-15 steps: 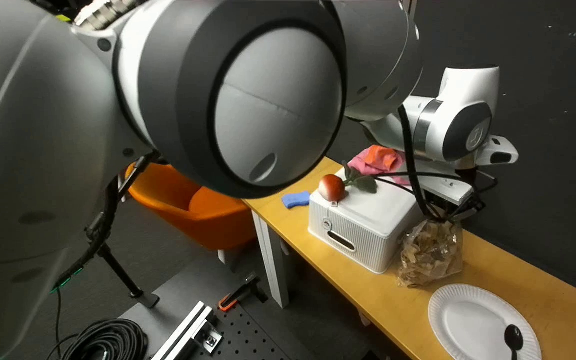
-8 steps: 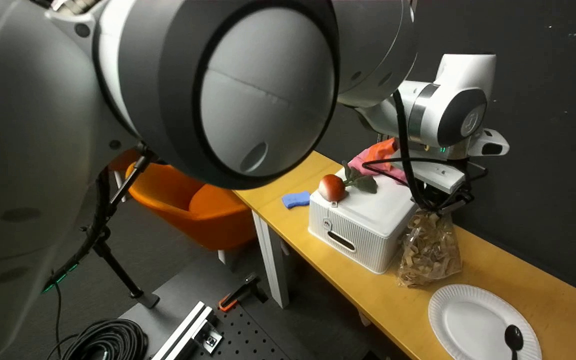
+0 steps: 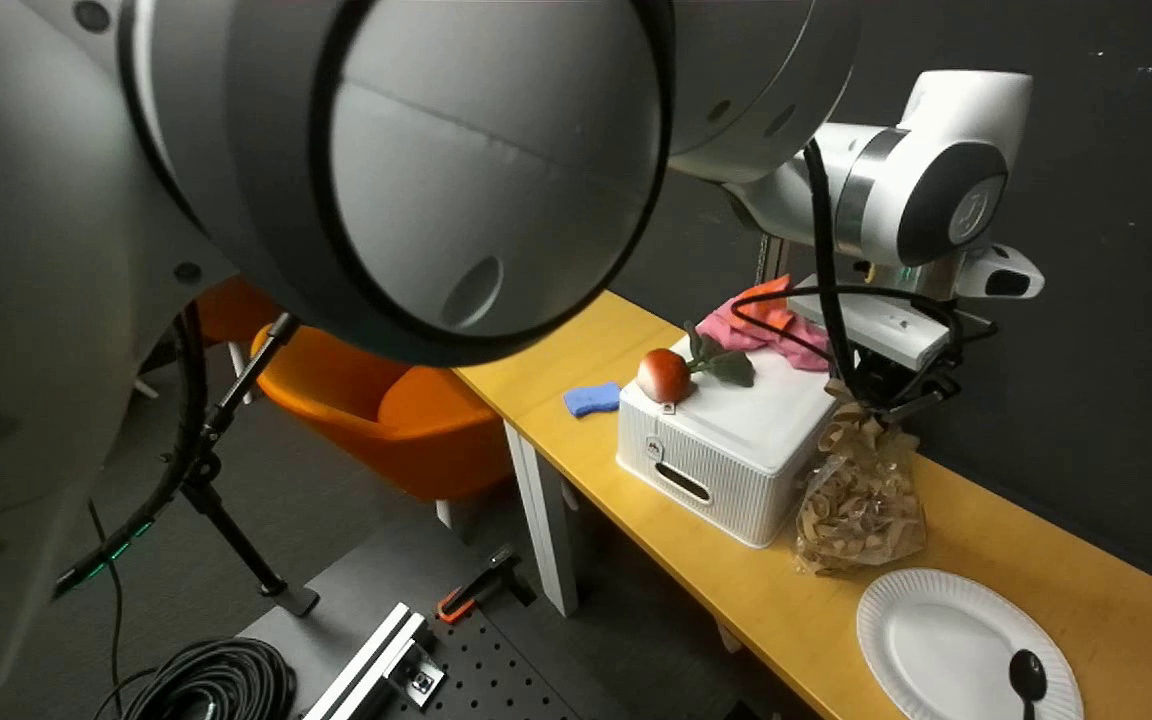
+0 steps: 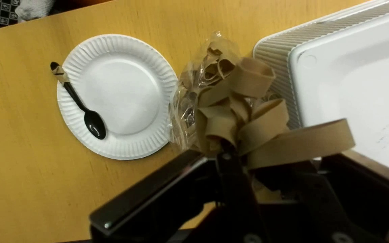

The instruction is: Put some rubber bands on the plate then put the plate on the basket

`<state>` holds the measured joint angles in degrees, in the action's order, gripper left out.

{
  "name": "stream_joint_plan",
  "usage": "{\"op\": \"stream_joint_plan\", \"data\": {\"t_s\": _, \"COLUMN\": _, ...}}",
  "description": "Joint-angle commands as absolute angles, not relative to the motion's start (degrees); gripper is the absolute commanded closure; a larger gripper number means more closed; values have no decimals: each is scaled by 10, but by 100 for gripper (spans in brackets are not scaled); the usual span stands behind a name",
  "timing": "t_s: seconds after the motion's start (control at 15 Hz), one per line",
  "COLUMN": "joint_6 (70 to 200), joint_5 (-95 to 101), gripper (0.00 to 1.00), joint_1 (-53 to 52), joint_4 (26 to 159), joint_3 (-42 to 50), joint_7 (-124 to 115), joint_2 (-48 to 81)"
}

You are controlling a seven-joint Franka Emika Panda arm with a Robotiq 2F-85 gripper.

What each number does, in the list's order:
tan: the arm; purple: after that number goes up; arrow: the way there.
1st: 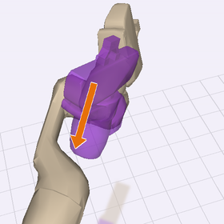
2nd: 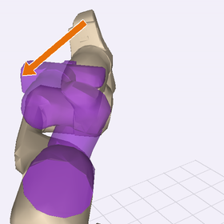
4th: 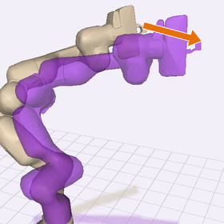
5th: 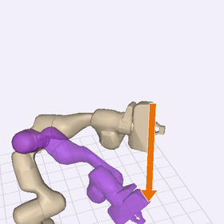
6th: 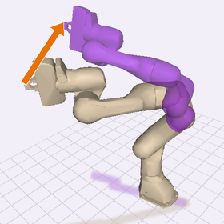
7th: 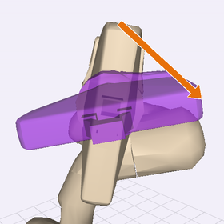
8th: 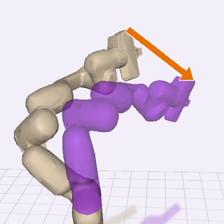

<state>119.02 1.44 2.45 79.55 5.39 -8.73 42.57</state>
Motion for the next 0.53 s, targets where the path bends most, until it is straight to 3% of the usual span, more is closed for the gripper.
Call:
{"op": "stream_joint_plan", "data": {"t_s": 0.0, "joint_6": 1152, "joint_5": -3, "gripper": 97, "joint_1": 39, "joint_4": 801, "joint_3": 44, "joint_7": -74, "joint_2": 395}}
{"op": "stream_joint_plan", "data": {"t_s": 0.47, "joint_6": 1178, "joint_5": 10, "gripper": 97, "joint_1": 69, "joint_4": 806, "joint_3": 66, "joint_7": -72, "joint_2": 396}}
